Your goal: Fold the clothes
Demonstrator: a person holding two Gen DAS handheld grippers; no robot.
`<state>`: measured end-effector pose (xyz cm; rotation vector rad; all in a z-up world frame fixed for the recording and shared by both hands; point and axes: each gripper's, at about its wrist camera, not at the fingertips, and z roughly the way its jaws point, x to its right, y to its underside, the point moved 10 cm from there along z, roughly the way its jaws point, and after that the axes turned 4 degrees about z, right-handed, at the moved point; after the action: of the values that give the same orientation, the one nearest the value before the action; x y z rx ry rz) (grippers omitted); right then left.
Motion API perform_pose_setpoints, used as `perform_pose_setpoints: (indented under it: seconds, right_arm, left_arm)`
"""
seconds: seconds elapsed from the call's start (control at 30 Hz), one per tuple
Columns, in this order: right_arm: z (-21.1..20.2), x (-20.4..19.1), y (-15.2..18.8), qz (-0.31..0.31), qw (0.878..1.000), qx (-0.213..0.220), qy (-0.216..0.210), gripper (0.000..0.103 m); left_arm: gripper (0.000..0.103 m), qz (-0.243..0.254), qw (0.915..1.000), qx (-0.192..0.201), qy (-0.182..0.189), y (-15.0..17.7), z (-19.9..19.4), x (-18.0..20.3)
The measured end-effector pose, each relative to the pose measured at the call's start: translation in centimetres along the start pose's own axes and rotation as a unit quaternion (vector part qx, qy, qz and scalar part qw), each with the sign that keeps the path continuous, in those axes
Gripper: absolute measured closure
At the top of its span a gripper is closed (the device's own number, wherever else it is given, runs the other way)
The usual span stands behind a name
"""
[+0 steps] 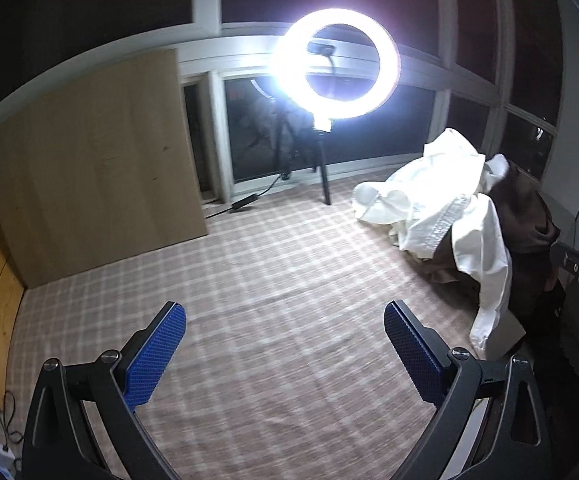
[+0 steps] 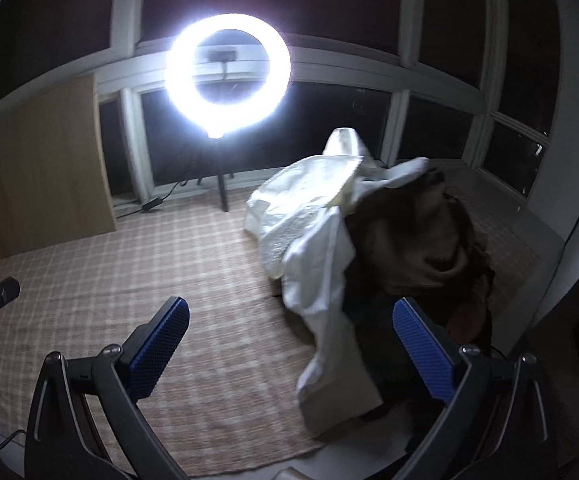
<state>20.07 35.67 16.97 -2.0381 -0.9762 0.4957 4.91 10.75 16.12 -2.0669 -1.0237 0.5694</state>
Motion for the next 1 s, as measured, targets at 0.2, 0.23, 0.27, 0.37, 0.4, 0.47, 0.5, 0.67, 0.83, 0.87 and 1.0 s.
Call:
perform_pose_setpoints:
  seconds: [0.2,0.23,0.27,0.37,0.4,0.47,0.5,0.67,0.83,0.87,1.0]
  right_arm:
    - [3.6,8.6,-1.3,0.027,0.999,-0.012,0.037,0.004]
    - [4.2,10.2,-1.8,0.031,0.999,-0.012,0.043,0.008]
    - [4.8,11.8,-2.3,0.034,0.998,-0.012,0.049,0.010]
    - [7.1,16.3,-4.1,0.040,0.997,-0.010,0.070,0.010]
    - [7.7,17.4,-4.7,0.039,0.997,-0.010,0.072,0.010]
    - [9.7,19.5,-6.2,0.031,0.997,-0.011,0.067,0.010]
    - [10.5,20.0,-6.8,0.027,0.998,-0.013,0.062,0.011]
    - [14.8,20.3,-8.8,-0.012,0.999,-0.038,0.037,0.011]
    - [16.7,19.3,-8.8,-0.037,0.998,-0.045,0.021,0.011]
    - [16.8,19.3,-8.6,-0.037,0.998,-0.047,0.020,0.011]
    - [16.8,20.3,-7.7,-0.030,0.998,-0.053,0.019,0.010]
  left_arm:
    - [0.004,0.006,0.9999,-0.006,-0.006,-1.8,1.7,3.2]
    - [0.004,0.006,0.9999,-0.007,-0.007,-2.2,2.1,3.8]
    - [0.004,0.006,0.9999,-0.008,-0.007,-2.6,2.5,4.5]
    - [0.004,0.006,0.9999,-0.009,-0.009,-3.7,3.6,6.4]
    - [0.004,0.005,0.9999,-0.010,-0.007,-4.0,4.0,7.0]
    - [0.003,0.000,0.9999,-0.015,-0.003,-4.6,4.9,8.4]
    - [0.003,-0.001,0.9999,-0.016,-0.001,-4.9,5.2,8.9]
    - [0.003,0.002,0.9996,-0.028,-0.001,-6.1,7.0,11.8]
    - [0.003,0.029,0.9984,-0.042,0.024,-7.8,9.2,15.6]
    - [0.003,0.041,0.9975,-0.042,0.040,-8.5,9.9,17.3]
    - [0.003,0.085,0.9918,-0.044,0.085,-10.8,12.8,23.5]
